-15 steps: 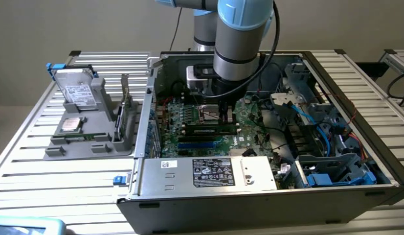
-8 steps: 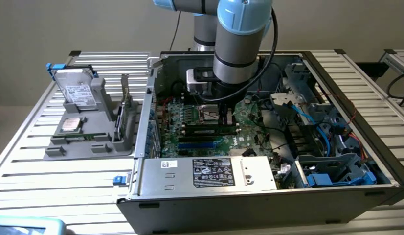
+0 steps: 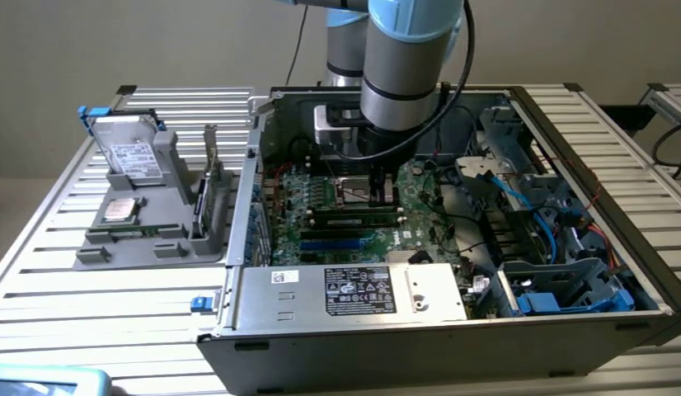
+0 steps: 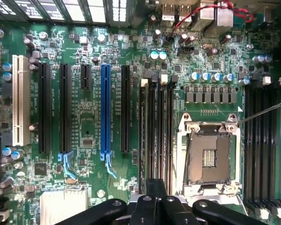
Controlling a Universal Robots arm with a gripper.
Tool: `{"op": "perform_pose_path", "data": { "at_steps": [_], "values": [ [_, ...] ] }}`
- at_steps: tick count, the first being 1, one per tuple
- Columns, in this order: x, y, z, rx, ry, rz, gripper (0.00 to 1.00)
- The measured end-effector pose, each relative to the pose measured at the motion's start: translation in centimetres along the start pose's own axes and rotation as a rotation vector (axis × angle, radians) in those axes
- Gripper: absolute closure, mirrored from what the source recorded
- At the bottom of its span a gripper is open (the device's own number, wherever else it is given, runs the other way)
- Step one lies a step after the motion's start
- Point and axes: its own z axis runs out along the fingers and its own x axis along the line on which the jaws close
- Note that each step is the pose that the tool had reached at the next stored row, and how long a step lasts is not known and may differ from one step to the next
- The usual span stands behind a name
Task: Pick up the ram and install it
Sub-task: 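Press down the ram until it locks into place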
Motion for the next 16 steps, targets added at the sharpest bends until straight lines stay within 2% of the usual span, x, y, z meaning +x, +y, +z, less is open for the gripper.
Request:
{"op": "perform_pose_path", "data": {
  "at_steps": [3, 5, 7, 13, 14, 16],
  "values": [
    [-0.1, 0.0, -1.36, 0.0, 0.0002, 0.0, 0.89],
    [-0.1, 0.16, -1.74, 0.0008, 0.0002, 0.0, 0.89],
    [0.0, 0.51, -1.86, 0.0056, 0.0, -0.001, 0.89],
    [0.0, 1.69, -1.91, 0.034, -0.0001, -0.004, 0.89],
    [0.0, 1.87, -1.9, 0.0412, -0.0003, -0.005, 0.89],
    [0.1, 2.18, -1.9, 0.0595, -0.0013, -0.007, 0.89]
  ]
}}
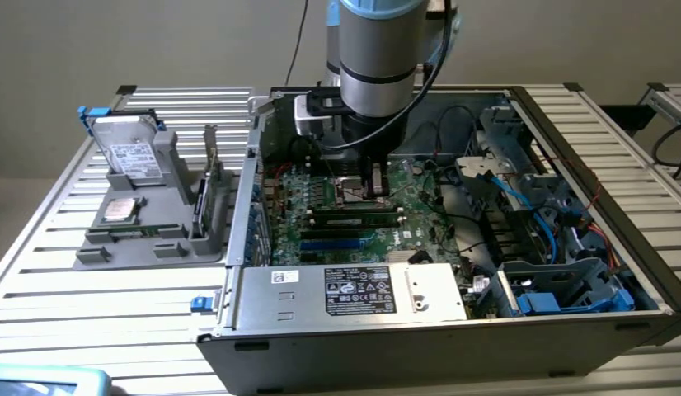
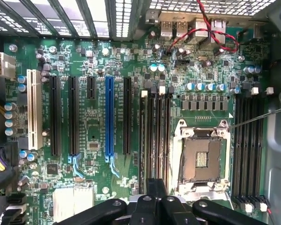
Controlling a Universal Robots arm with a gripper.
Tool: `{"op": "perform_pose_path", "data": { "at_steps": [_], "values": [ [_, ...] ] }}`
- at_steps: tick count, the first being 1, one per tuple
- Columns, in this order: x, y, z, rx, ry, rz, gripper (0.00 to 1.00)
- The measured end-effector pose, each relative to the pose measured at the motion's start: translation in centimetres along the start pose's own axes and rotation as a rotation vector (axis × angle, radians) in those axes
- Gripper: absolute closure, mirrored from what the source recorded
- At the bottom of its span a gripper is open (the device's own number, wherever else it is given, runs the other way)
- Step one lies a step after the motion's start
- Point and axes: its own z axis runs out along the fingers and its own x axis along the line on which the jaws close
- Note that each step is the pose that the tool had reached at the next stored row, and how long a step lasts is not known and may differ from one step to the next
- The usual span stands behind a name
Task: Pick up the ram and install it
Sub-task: 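Press down the ram until it locks into place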
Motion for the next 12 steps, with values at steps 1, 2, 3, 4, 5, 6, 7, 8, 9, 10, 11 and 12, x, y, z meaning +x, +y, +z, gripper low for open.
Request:
{"op": "perform_pose_path", "data": {
  "at_steps": [1, 2, 3, 4, 5, 6, 7, 8, 9, 10, 11, 12],
  "values": [
    [0.0, 0.17, -0.01, 0.0048, -0.0009, -0.001, 0.89],
    [0.0, 0.39, -0.02, 0.0066, -0.0015, -0.001, 0.89],
    [0.1, 1.16, -0.08, 0.0057, -0.0014, -0.001, 0.89],
    [0.1, 1.42, -0.09, -0.0097, -0.0003, 0.001, 0.89],
    [0.1, 1.73, -0.1, -0.0609, 0.0113, 0.007, 0.89],
    [0.1, 1.82, -0.1, -0.0793, 0.0143, 0.009, 0.89],
    [0.1, 1.89, -0.1, -0.0965, 0.0175, 0.011, 0.89],
    [0.1, 1.95, -0.09, -0.1142, 0.0224, 0.013, 0.89],
    [0.1, 1.97, -0.09, -0.1266, 0.0275, 0.014, 0.89],
    [0.1, 1.98, -0.07, -0.1345, 0.0331, 0.015, 0.89],
    [0.1, 1.98, -0.03, -0.1386, 0.0382, 0.016, 0.89],
    [0.1, 1.99, 0.03, -0.1396, 0.0432, 0.016, 0.89]
  ]
}}
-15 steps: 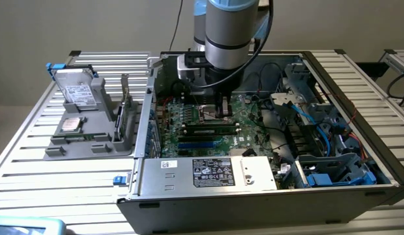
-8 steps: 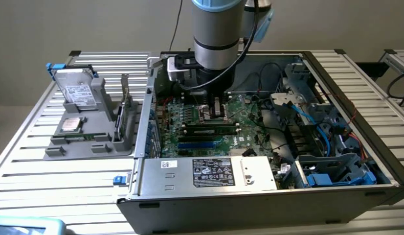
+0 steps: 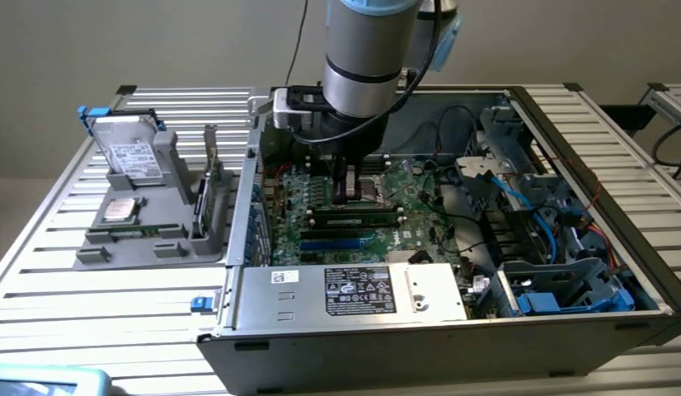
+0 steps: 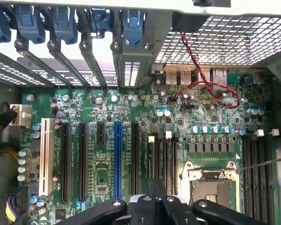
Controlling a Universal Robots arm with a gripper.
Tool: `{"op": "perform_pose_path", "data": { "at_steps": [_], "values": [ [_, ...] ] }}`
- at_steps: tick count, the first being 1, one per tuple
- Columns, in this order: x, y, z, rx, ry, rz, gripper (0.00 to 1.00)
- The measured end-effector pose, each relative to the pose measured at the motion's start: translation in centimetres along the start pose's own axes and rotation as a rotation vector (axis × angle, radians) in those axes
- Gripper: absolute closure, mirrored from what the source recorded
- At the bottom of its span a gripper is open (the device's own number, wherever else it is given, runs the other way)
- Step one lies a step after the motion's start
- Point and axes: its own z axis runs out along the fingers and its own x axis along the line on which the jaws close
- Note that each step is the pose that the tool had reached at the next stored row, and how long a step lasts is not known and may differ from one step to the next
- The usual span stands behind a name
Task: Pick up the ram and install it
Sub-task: 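Press down the ram until it locks into place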
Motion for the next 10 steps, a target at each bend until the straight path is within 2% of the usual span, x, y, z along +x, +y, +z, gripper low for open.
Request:
{"op": "perform_pose_path", "data": {
  "at_steps": [3, 5, 8, 10],
  "values": [
    [0.02, 0.08, 0.22, 0.0007, 0.0115, -0.001, 0.89],
    [0.04, 0.28, 0.44, 0.0071, 0.0124, -0.003, 0.89],
    [0.06, 0.61, 0.74, 0.0229, 0.0123, -0.005, 0.89],
    [0.05, 0.64, 0.86, 0.0359, 0.0124, -0.006, 0.89]
  ]
}}
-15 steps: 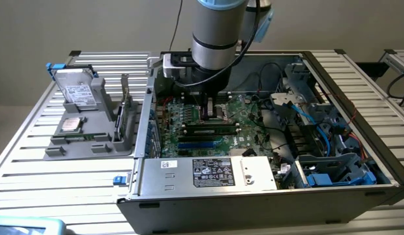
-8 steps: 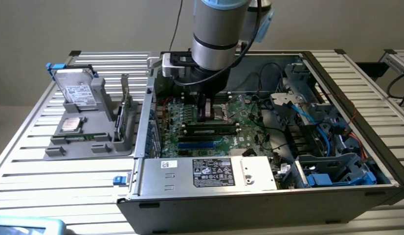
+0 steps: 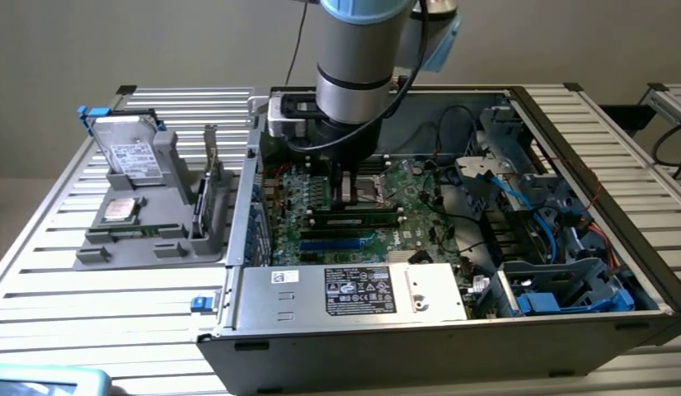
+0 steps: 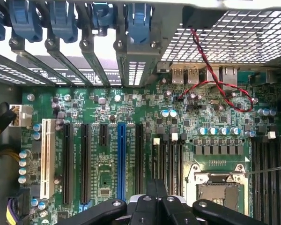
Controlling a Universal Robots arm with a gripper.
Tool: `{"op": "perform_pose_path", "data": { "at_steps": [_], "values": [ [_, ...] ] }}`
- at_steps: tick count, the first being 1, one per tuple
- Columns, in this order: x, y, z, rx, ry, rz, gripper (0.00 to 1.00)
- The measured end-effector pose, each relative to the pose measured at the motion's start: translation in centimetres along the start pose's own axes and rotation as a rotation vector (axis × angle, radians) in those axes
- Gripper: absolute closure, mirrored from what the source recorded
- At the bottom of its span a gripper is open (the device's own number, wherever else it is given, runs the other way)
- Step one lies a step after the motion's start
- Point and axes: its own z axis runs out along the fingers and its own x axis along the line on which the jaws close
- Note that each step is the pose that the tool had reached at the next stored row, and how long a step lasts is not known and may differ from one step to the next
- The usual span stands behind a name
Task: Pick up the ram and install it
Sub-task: 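Press down the ram until it locks into place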
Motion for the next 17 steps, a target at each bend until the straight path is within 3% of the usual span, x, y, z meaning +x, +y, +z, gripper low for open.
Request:
{"op": "perform_pose_path", "data": {
  "at_steps": [2, 4, 10, 17],
  "values": [
    [0.0, 0.0, 0.12, 0.0132, -0.0011, -0.001, 0.89],
    [0.0, 0.01, 0.36, 0.0198, -0.0016, -0.002, 0.89],
    [0.1, 0.01, 1.32, 0.0234, -0.003, -0.002, 0.89],
    [0.1, 0.0, 1.62, 0.0234, -0.006, -0.002, 0.89]
  ]
}}
